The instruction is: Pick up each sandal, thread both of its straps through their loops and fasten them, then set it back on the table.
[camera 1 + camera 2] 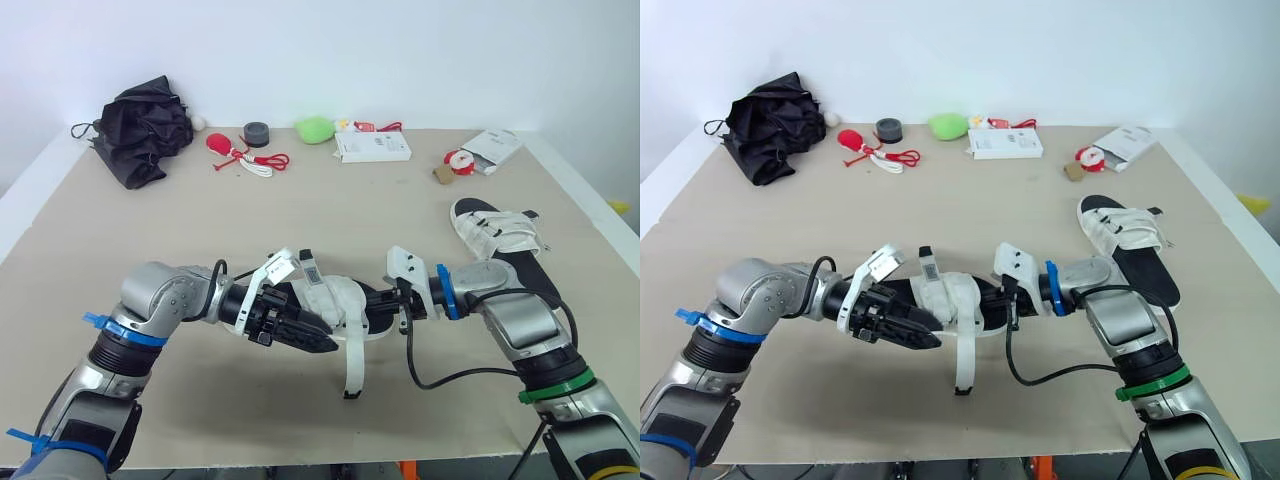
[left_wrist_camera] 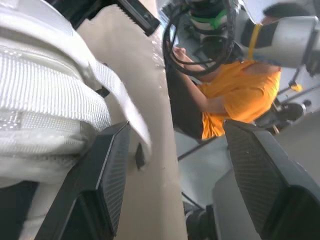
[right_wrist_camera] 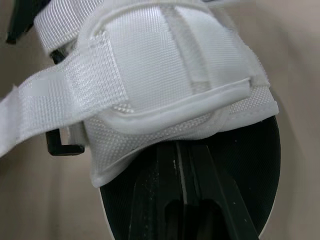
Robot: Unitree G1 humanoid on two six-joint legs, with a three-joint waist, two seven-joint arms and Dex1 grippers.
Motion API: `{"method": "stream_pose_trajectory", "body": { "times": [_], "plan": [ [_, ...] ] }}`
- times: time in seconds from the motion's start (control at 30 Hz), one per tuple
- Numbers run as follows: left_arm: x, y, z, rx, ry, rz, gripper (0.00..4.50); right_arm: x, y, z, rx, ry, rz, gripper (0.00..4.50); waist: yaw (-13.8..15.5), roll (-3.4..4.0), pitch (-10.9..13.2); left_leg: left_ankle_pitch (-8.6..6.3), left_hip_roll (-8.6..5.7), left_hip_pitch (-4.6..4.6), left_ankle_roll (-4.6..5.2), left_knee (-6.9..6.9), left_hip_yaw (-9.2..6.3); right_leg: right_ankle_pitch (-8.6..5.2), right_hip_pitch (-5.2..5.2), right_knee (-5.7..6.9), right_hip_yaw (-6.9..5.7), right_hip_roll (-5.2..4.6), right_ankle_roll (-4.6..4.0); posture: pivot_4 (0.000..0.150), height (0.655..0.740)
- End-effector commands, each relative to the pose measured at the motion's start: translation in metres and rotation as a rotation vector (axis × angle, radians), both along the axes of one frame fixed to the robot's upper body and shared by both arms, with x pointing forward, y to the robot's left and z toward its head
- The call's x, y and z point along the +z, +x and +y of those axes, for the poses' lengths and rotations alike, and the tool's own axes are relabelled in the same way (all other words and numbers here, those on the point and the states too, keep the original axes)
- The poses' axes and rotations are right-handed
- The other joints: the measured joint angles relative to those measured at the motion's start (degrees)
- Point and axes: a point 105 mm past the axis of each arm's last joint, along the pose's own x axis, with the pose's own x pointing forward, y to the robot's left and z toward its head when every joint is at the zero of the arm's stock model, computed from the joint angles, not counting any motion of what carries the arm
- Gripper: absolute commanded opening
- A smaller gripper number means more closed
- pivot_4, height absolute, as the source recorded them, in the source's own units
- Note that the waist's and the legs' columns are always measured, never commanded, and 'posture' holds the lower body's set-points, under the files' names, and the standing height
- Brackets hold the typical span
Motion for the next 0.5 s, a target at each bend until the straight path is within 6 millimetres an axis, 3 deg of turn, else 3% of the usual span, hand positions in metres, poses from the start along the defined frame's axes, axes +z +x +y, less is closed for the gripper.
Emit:
{"method": "stream_pose_trajectory", "body": {
  "times": [0.03, 0.23, 0.5],
  "plan": [
    [-0.002, -0.007, -0.009, 0.002, 0.027, 0.063, 3.06, -0.026, -0.015, -0.007, -0.026, -0.057, 0.121, 0.00, 0.32, 0.01, -0.02, 0.00, -0.02, 0.02, 0.00, 0.01, -0.01, 0.00, 0.02, 0.00, -0.01, -0.04, 0.00, 0.150, 0.7400],
    [-0.011, -0.021, -0.011, -0.017, 0.068, 0.099, 3.06, -0.028, -0.023, -0.001, -0.018, -0.068, 0.143, 0.00, 0.43, 0.00, -0.02, -0.03, -0.09, 0.07, 0.01, 0.03, -0.02, 0.00, 0.09, -0.01, 0.00, -0.10, -0.01, 0.150, 0.7400],
    [-0.015, -0.038, -0.006, -0.006, 0.093, 0.006, 3.06, -0.027, -0.014, 0.008, 0.000, -0.060, 0.143, 0.00, 0.14, -0.01, -0.02, -0.15, -0.06, 0.34, -0.14, -0.04, -0.03, 0.03, 0.23, 0.01, 0.05, -0.14, -0.54, 0.150, 0.7400]
  ]
}}
